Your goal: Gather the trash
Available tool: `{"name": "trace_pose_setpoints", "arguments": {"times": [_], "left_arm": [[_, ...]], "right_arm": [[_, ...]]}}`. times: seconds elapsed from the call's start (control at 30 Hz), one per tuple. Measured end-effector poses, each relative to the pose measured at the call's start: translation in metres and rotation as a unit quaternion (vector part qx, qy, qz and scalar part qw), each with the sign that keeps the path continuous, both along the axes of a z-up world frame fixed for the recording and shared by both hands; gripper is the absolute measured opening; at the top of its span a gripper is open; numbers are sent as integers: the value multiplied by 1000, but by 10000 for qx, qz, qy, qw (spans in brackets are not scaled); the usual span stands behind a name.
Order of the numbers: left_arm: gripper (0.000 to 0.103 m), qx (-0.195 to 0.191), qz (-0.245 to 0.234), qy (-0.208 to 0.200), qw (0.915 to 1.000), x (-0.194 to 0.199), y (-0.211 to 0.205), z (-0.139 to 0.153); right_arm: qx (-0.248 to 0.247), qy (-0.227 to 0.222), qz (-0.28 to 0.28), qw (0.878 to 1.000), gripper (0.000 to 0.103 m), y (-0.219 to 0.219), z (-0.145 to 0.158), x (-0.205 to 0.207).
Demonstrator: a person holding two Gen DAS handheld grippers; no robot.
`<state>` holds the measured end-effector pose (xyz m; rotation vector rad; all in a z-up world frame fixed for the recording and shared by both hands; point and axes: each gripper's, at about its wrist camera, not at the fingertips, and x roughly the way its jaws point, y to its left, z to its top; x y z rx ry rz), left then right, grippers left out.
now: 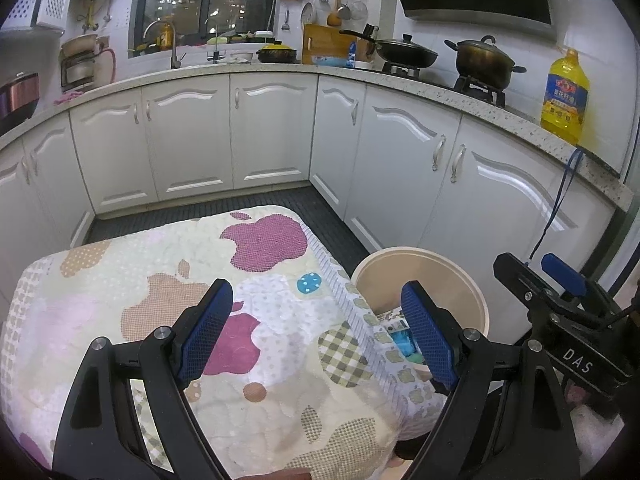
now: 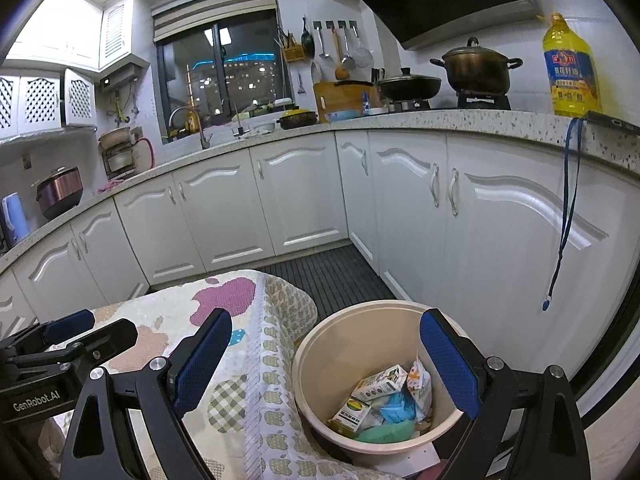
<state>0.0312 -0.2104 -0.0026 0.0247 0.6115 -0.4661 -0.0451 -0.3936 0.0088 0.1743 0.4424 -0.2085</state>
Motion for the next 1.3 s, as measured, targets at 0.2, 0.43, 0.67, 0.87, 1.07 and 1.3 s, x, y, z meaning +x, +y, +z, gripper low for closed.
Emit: {"name": "trace_pose_setpoints", "arguments": {"times": [0.2, 0.43, 0.67, 0.87, 1.07, 1.3], "left_arm": [[86, -42, -26, 13, 10000, -1, 0, 1], [86, -123, -68, 79, 9999, -2, 0, 3], [86, -141, -35, 91, 9999, -2, 2, 4], [86, -69, -75, 60, 9999, -3, -1, 4], [86, -61, -72, 32, 10000, -3, -3, 3], [86, -10, -66, -40, 10000, -4, -4, 1]], "right_arm": [[0, -6, 15, 10000, 94, 1, 1, 1], [5, 10, 26, 10000, 94, 2, 1, 1], [18, 12, 32, 10000, 94, 2, 1, 1], [43, 46, 73, 10000, 94, 3, -2, 3], [42, 23, 67, 10000, 94, 0, -2, 3], [47, 40, 61, 10000, 94, -1, -3, 2]]}}
